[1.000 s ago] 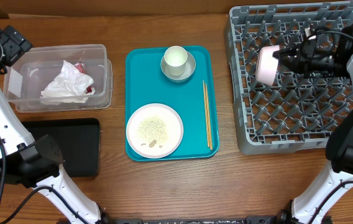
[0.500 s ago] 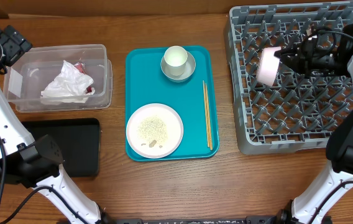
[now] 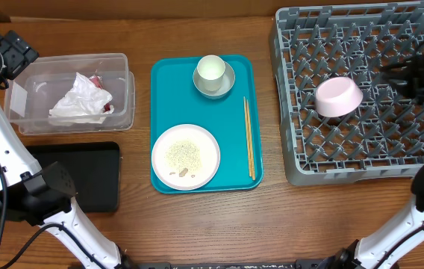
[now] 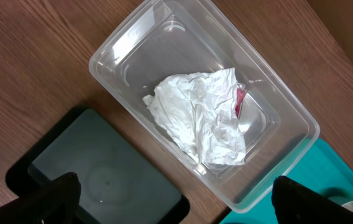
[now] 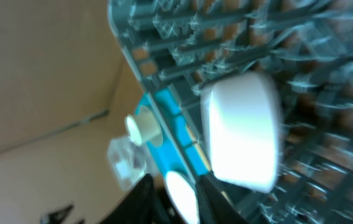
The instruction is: Sort waste into correct bins and load items into the dishwasher
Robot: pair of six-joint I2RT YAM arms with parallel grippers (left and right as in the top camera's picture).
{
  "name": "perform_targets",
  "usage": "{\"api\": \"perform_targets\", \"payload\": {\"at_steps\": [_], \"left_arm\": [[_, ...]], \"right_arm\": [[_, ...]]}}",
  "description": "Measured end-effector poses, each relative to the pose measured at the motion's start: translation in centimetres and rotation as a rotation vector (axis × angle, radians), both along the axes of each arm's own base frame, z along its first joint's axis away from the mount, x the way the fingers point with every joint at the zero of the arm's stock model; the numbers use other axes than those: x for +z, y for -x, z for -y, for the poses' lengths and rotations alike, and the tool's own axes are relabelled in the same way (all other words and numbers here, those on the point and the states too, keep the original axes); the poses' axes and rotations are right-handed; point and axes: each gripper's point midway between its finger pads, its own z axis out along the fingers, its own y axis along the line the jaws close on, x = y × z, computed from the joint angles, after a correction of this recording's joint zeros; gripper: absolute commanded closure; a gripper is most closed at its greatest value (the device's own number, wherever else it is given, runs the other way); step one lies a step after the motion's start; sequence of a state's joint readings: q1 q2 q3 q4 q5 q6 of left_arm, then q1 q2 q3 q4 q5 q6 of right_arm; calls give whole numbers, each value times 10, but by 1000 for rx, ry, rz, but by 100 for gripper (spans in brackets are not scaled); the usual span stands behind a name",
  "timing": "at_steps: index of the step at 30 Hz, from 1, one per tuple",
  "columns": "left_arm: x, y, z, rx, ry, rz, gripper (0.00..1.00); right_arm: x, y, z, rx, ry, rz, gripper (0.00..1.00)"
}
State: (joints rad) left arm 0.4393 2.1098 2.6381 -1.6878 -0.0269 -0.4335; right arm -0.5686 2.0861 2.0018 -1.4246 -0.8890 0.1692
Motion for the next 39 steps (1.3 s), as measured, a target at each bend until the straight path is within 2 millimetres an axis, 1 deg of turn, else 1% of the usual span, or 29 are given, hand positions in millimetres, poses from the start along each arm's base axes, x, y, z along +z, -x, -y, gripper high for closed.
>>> {"api": "perform_targets", "payload": {"at_steps": [2, 4, 7, 10, 13, 15, 16, 18, 20, 22, 23, 24, 27, 31, 32, 33, 35, 39], "left_arm": [[0, 0, 0, 0, 0, 0, 0], [0, 0, 0, 0, 0, 0, 0], [0, 0, 0, 0, 0, 0, 0], [0, 0, 0, 0, 0, 0, 0], [0, 0, 0, 0, 0, 0, 0], [0, 0, 0, 0, 0, 0, 0], [0, 0, 0, 0, 0, 0, 0], [0, 0, 0, 0, 0, 0, 0], [0, 0, 0, 0, 0, 0, 0], [0, 0, 0, 0, 0, 0, 0], [0, 0, 0, 0, 0, 0, 0], [0, 0, 0, 0, 0, 0, 0], [0, 0, 0, 0, 0, 0, 0], [0, 0, 0, 0, 0, 0, 0], [0, 0, 0, 0, 0, 0, 0], [0, 0, 0, 0, 0, 0, 0], [0, 0, 0, 0, 0, 0, 0], [0, 0, 0, 0, 0, 0, 0]], "right_arm": [[9, 6, 13, -26, 54, -20, 71], [18, 11, 20, -40, 108, -33, 71], [32, 16, 20, -42, 183, -31, 62], [45, 17, 7, -12, 246, -8, 61], [54, 9, -21, 61, 298, 33, 77], [53, -1, -42, 112, 343, 59, 84], [50, -7, -54, 137, 373, 57, 88], [40, -12, -75, 163, 434, 24, 90], [30, -14, -88, 172, 502, -23, 91], [18, -15, -96, 172, 576, -75, 91], [7, -16, -99, 170, 625, -115, 91], [3, -15, -100, 172, 641, -129, 92], [-26, -10, -98, 170, 711, -242, 92], [-60, 0, -85, 155, 766, -383, 92], [-66, 2, -83, 151, 772, -403, 94], [-71, 3, -80, 148, 780, -418, 96], [-77, 6, -78, 140, 787, -440, 96], [-77, 6, -75, 132, 799, -441, 96]]}}
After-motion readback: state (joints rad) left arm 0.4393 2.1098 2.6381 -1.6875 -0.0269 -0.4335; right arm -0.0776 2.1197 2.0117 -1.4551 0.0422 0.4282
